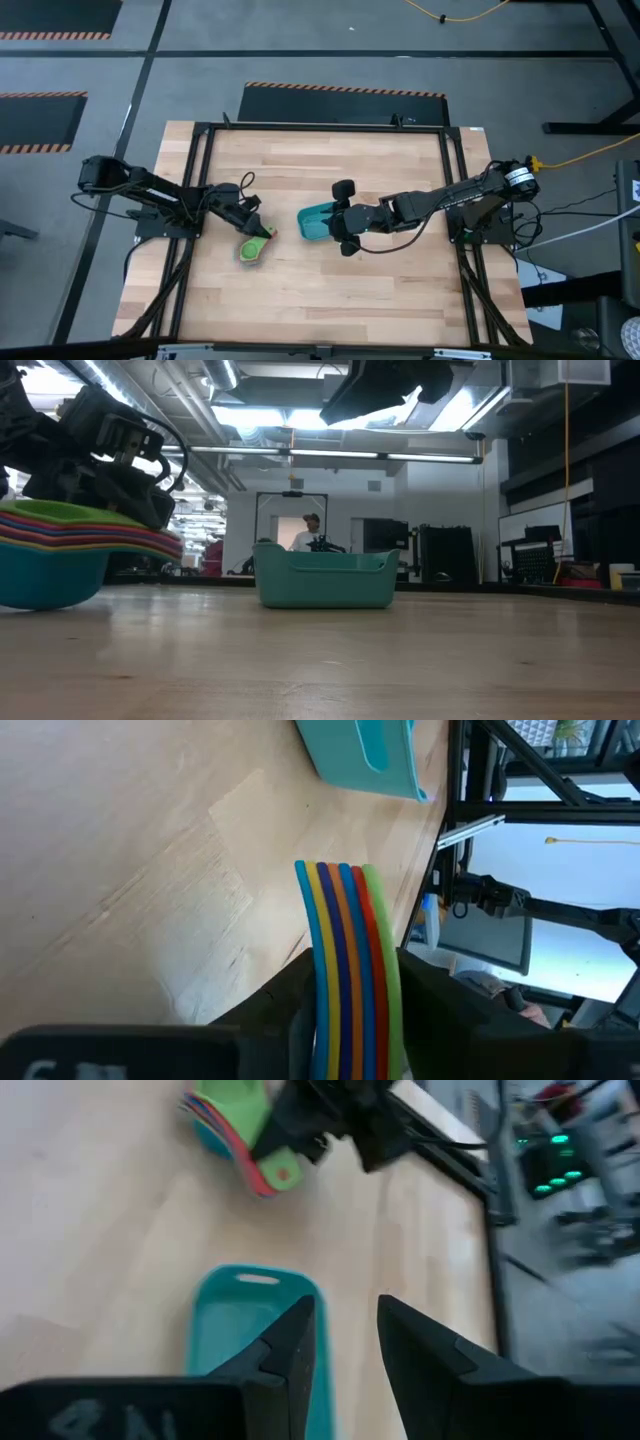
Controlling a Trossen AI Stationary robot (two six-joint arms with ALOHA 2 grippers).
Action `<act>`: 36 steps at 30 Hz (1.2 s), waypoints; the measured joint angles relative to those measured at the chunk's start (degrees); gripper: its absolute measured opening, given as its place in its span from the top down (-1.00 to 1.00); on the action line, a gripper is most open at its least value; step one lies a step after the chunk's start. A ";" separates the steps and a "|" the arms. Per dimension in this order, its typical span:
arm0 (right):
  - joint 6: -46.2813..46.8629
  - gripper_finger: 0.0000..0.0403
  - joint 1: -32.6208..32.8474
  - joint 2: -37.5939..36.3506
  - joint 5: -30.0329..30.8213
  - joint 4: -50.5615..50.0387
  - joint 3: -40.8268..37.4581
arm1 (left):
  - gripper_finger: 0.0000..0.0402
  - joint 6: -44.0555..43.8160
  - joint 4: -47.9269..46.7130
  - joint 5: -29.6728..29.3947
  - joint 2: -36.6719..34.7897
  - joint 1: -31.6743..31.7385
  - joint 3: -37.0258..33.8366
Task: Nest measuring cups in basket
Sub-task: Put the stacked measuring cups into the green bin
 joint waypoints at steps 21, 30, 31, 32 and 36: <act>3.68 0.43 -0.11 6.82 -20.02 10.69 -0.05 | 0.46 -2.36 4.98 -0.90 0.00 -0.01 -0.07; 3.73 0.43 -0.87 7.21 -19.98 12.78 -0.05 | 0.46 -2.66 9.15 -4.99 0.00 0.00 -0.07; 3.71 0.43 -0.94 7.21 -19.97 13.02 -0.05 | 0.46 -2.69 10.01 -5.35 0.00 0.00 -0.07; 3.68 0.43 -1.03 7.21 -19.96 13.02 -0.05 | 0.46 -2.73 10.87 -5.74 0.00 0.00 -0.05; 3.70 0.43 -1.16 6.95 -18.84 11.47 -0.05 | 0.46 -4.77 15.08 -7.33 0.00 0.00 -0.06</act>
